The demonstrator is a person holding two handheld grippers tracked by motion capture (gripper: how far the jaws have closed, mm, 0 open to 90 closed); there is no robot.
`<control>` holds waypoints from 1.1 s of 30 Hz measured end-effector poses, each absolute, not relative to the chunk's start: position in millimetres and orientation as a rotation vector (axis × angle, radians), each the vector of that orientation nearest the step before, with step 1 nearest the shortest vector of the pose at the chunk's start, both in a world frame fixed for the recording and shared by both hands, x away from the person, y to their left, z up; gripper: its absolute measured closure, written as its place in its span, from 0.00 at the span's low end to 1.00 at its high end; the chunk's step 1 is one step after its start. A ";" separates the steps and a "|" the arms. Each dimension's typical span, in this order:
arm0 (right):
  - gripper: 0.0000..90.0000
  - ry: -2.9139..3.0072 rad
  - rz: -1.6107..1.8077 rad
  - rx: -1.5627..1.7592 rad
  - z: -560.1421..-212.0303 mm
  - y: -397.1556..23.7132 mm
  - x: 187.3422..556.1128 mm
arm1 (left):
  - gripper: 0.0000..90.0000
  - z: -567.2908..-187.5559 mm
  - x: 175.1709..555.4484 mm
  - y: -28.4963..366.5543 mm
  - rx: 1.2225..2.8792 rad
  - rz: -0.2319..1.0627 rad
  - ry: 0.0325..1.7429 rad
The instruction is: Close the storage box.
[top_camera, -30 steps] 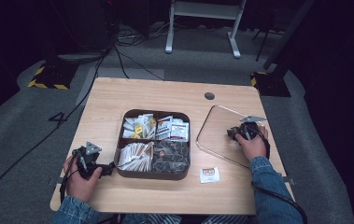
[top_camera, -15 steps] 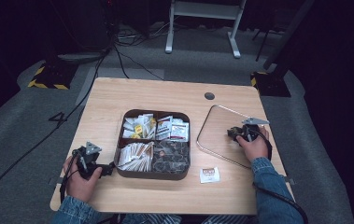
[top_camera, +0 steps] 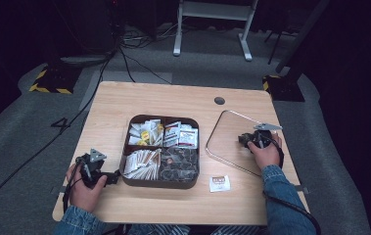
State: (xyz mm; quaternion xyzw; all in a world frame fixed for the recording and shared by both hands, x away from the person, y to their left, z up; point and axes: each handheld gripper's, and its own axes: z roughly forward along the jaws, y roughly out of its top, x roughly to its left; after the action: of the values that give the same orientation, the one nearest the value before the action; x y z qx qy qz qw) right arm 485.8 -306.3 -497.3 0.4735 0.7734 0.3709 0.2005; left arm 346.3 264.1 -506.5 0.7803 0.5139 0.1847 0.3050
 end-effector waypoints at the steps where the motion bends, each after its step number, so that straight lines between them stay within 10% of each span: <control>1: 0.65 2.161 1.037 1.323 -497.3 -306.3 485.8 | 0.02 -506.5 346.3 264.1 2.066 0.489 1.361; 33: 0.66 2.143 1.110 1.216 -410.7 -302.0 473.4 | 0.02 -506.5 346.3 264.1 2.065 0.489 1.361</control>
State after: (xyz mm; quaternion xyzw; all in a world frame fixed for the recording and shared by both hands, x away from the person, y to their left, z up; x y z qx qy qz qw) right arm 473.4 -302.0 -410.7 0.4393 0.7740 0.4007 0.2177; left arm 346.3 264.1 -506.5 0.7800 0.5141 0.1848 0.3051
